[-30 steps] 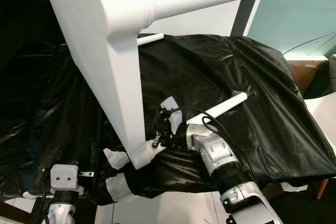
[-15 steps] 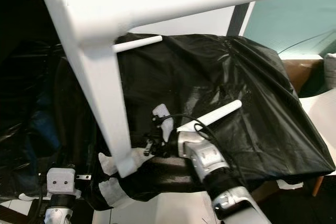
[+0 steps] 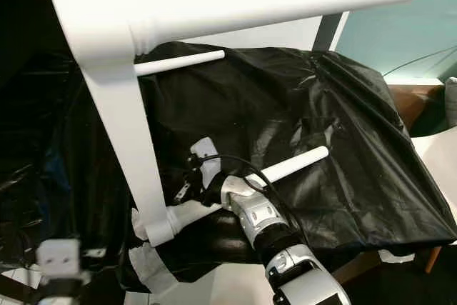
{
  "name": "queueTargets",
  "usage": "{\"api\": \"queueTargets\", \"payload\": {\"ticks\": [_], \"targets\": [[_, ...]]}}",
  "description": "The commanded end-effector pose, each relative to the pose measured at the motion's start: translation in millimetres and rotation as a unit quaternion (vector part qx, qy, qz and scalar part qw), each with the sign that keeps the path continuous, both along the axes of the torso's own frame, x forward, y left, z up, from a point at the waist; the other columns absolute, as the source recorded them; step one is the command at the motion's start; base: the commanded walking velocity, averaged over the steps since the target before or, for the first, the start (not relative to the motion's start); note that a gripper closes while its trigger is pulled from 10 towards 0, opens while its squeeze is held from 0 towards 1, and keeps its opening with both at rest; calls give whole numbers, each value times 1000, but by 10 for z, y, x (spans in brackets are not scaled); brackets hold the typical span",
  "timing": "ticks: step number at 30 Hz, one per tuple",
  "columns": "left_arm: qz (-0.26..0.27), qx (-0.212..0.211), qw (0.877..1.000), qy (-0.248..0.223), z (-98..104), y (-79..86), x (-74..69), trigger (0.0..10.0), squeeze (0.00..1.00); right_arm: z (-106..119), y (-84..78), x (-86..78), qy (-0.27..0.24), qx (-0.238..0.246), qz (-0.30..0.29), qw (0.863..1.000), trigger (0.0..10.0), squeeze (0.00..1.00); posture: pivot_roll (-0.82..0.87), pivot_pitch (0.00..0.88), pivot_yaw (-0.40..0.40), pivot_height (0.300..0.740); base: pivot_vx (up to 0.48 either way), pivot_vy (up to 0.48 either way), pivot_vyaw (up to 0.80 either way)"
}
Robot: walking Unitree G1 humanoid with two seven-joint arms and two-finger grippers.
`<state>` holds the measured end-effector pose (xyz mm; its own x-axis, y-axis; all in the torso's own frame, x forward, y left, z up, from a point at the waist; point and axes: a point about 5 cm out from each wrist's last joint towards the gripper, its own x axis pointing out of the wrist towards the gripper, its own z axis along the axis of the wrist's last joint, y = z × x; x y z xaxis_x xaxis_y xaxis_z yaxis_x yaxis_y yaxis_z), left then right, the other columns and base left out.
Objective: Building children table
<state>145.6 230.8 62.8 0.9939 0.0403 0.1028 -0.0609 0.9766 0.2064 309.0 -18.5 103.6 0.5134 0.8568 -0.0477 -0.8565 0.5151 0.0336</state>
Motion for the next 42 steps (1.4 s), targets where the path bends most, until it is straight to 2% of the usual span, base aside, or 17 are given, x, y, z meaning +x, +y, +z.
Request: {"api": "queueTargets", "payload": {"ticks": [1,2,3,5,7,9,12,13,14,16,18,23,31,34,39,40,42], "targets": [[-59,-21,998,8,70,-36,-76,10000,0,-118,-53,-11,9,-17,-16,1000,0,0,250,0,-79,740,0,0,0],[-93,-39,995,12,117,-70,-130,10000,0,-120,-57,-6,7,-17,-19,1000,0,0,259,0,-83,740,0,0,0],[-93,-39,995,12,117,-70,-130,10000,0,-120,-57,-6,7,-17,-19,1000,0,0,259,0,-83,740,0,0,0],[-173,-78,982,14,239,-221,-189,10000,0,-144,-44,2,3,-24,-24,999,0,0,275,0,-89,740,0,0,0],[-197,-88,976,10,281,-289,-180,10000,0,-153,-26,2,1,-27,-23,999,0,0,275,0,-89,740,0,0,0],[-232,-104,967,-3,362,-421,-112,10000,0,-153,25,6,-2,-29,-21,999,0,0,279,0,-88,740,0,0,0],[-247,-115,962,-11,404,-498,-59,10000,0,-145,54,10,-4,-29,-20,999,0,0,277,0,-86,740,0,0,0],[-282,-137,949,-27,494,-675,45,10000,0,-125,113,22,-10,-30,-21,999,0,0,265,0,-81,740,0,0,0],[-293,-145,945,-32,520,-730,72,10000,0,-119,129,24,-12,-31,-22,999,0,0,265,0,-81,740,0,0,0],[-298,-148,942,-34,532,-754,82,10000,0,-117,136,25,-13,-32,-22,999,0,0,265,0,-81,740,0,0,0],[-326,-167,930,-32,584,-788,94,10000,0,-118,163,58,-18,-46,-38,998,0,0,240,0,-77,740,0,0,0],[-369,-186,910,-20,650,-829,75,10000,0,-112,197,148,-32,-86,-84,992,0,0,231,0,-77,740,0,0,0],[-361,-181,915,-11,620,-761,43,10000,0,-152,306,146,-35,-124,-88,988,0,0,246,0,-90,740,0,0,0],[-356,-174,918,0,575,-649,-56,10000,0,-151,355,131,-34,-126,-79,988,0,0,269,0,-100,740,0,0,0],[-375,-177,910,16,583,-593,-161,10000,0,-143,335,159,-39,-122,-101,987,0,0,285,0,-103,740,0,0,0],[-379,-180,908,16,585,-598,-170,10000,0,-147,319,165,-39,-122,-106,986,471,0,285,0,-103,740,0,0,0],[-388,-181,904,12,583,-638,-179,10000,0,-120,241,203,-53,-113,-135,983,10000,0,279,0,-96,740,0,0,0]]}}
